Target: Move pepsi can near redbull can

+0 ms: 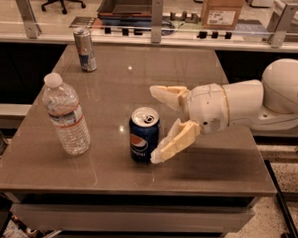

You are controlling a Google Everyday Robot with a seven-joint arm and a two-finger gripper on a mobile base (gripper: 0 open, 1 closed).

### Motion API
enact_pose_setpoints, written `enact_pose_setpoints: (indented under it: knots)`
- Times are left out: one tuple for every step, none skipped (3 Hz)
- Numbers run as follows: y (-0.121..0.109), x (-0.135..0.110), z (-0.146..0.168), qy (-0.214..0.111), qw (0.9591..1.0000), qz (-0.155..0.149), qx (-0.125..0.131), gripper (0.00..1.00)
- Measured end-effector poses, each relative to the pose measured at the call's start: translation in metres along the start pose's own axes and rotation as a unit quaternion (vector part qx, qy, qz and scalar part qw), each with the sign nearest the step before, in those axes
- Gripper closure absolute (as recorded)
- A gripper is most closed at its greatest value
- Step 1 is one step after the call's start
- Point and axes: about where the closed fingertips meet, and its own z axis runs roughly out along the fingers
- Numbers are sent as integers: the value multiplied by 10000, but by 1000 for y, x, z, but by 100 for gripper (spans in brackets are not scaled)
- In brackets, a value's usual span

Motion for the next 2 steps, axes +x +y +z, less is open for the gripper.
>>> enact_pose_setpoints:
  knots:
    - [0,9,5,-204,9998,-49,21,18]
    - [1,7,7,-190,9998,-69,0,41]
